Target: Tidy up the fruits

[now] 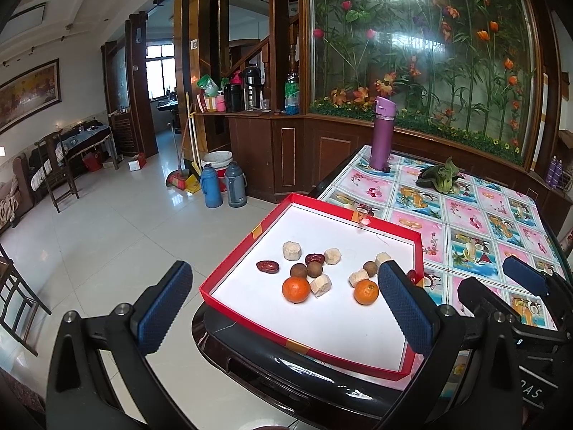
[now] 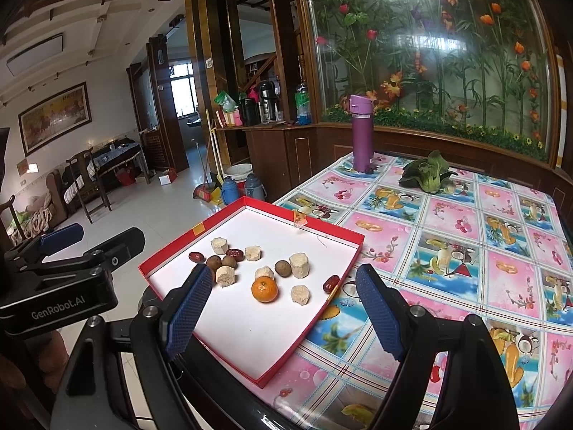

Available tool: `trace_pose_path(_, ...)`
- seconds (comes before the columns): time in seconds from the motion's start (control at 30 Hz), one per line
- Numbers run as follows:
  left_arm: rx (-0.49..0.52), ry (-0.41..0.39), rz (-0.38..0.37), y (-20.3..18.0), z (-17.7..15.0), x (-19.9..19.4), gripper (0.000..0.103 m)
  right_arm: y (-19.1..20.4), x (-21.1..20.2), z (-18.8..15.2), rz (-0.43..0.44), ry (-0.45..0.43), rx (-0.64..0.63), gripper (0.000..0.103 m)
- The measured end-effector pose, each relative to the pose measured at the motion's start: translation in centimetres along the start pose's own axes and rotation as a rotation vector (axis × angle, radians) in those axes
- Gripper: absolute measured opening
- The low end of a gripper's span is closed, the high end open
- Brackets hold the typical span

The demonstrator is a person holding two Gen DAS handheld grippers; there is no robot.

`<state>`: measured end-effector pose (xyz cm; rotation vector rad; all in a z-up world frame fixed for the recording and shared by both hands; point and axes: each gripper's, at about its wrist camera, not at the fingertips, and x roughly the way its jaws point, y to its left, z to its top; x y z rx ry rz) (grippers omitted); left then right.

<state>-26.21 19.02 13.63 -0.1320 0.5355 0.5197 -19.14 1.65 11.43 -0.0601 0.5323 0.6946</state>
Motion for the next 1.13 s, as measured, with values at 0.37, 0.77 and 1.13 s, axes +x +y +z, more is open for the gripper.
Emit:
trace_pose_path(0.37,0.003,0.001,-0.005,-0.10,-0.05,-0.05,0.103,-0.01,-0.04,0.00,0.002,0.002,0.000,0.082)
trace_pose_path(0.77,0.002,0.002,-0.005,-0.19,-0.06,-0.04,0.103,-0.08,-0.03,-0.02,0.001,-0.001,0.001,0.082)
trace_pose_path(1.13,0.010,0.001,-0.014,-0.51,0.00,0.33,0.103,-0.31,0.73,0.31,0.009,0.000,0.004,0.082)
